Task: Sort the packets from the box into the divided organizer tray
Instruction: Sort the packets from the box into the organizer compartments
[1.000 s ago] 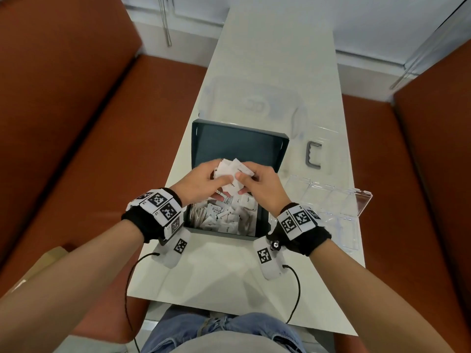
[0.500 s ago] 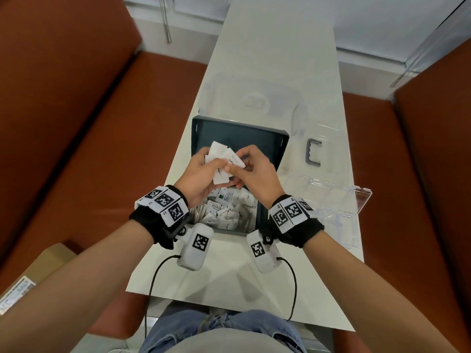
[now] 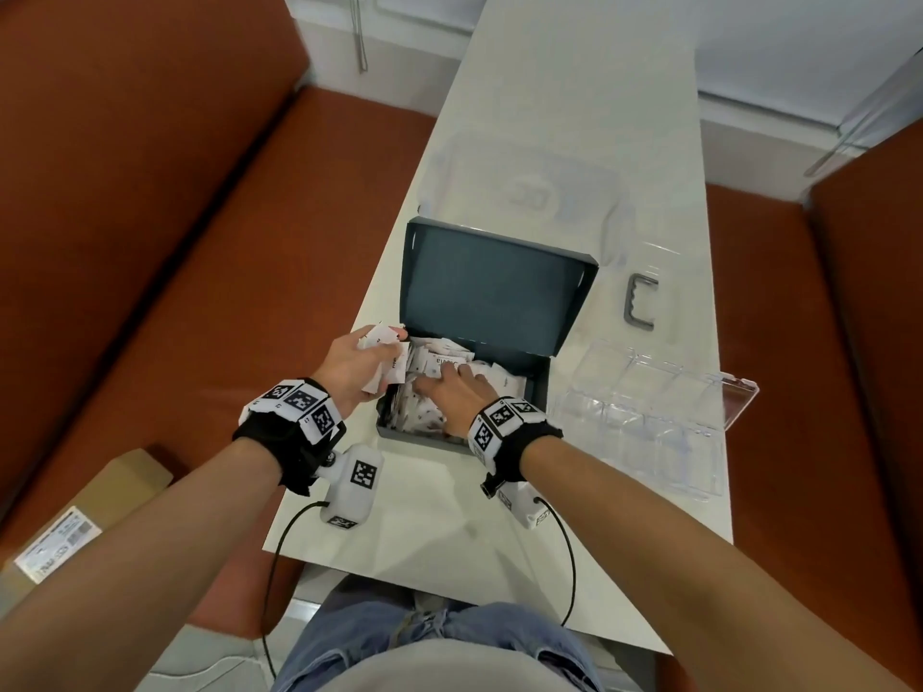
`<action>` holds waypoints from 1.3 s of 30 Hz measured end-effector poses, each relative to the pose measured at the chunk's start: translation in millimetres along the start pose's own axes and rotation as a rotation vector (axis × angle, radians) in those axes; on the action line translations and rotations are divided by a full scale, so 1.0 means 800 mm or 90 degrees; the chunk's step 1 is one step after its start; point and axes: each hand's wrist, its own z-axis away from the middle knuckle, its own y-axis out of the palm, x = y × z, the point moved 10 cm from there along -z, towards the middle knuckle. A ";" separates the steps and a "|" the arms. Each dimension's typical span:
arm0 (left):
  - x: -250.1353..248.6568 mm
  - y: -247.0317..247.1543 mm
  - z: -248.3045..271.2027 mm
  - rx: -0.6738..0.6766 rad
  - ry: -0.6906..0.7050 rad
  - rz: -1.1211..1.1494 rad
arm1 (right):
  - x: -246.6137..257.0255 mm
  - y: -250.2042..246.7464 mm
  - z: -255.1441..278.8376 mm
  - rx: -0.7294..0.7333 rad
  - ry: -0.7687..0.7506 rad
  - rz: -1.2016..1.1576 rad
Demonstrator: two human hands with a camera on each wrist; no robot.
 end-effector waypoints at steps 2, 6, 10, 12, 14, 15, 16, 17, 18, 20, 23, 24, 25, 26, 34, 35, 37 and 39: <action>0.000 -0.001 0.000 0.008 0.002 0.024 | 0.004 -0.006 -0.003 -0.026 -0.012 0.021; 0.003 -0.005 -0.001 0.012 -0.011 0.104 | 0.007 -0.002 -0.002 0.018 -0.023 -0.075; 0.005 0.003 -0.001 0.044 -0.026 0.185 | 0.001 0.001 0.004 0.019 0.016 -0.163; 0.006 0.008 -0.001 0.057 -0.028 0.188 | 0.000 0.004 0.006 0.020 0.029 -0.179; 0.007 0.012 -0.002 0.067 -0.031 0.185 | -0.003 0.004 0.006 0.015 0.037 -0.165; 0.008 0.013 -0.003 0.067 -0.034 0.182 | -0.003 0.003 0.005 0.012 0.037 -0.154; 0.009 0.014 -0.005 0.066 -0.037 0.178 | -0.003 0.003 0.005 0.011 0.033 -0.137; 0.011 0.015 -0.006 0.065 -0.041 0.170 | -0.003 0.003 0.004 0.009 0.027 -0.114; 0.013 0.016 -0.008 0.065 -0.048 0.160 | -0.002 0.003 0.003 0.008 0.022 -0.090; 0.018 0.018 -0.010 0.063 -0.066 0.141 | 0.000 0.005 0.001 0.008 0.016 -0.070; 0.023 0.017 -0.013 0.055 -0.088 0.118 | 0.000 0.008 0.002 0.001 0.023 -0.088; 0.024 0.018 -0.013 0.056 -0.091 0.115 | -0.001 0.008 0.002 -0.006 0.030 -0.106; 0.024 0.018 -0.013 0.058 -0.094 0.115 | -0.002 0.007 0.003 -0.015 0.036 -0.132; 0.026 0.018 -0.014 0.058 -0.097 0.116 | -0.002 0.006 0.003 -0.022 0.038 -0.165; 0.035 0.012 -0.017 0.038 -0.101 0.110 | -0.007 0.001 0.001 -0.021 0.103 -0.334; 0.035 0.011 -0.017 0.035 -0.100 0.109 | -0.007 0.001 0.001 -0.018 0.109 -0.338; 0.033 0.010 -0.018 0.030 -0.097 0.111 | -0.007 -0.001 0.000 -0.019 0.112 -0.341; 0.030 0.011 -0.018 0.031 -0.091 0.119 | -0.008 -0.005 0.002 -0.024 0.110 -0.335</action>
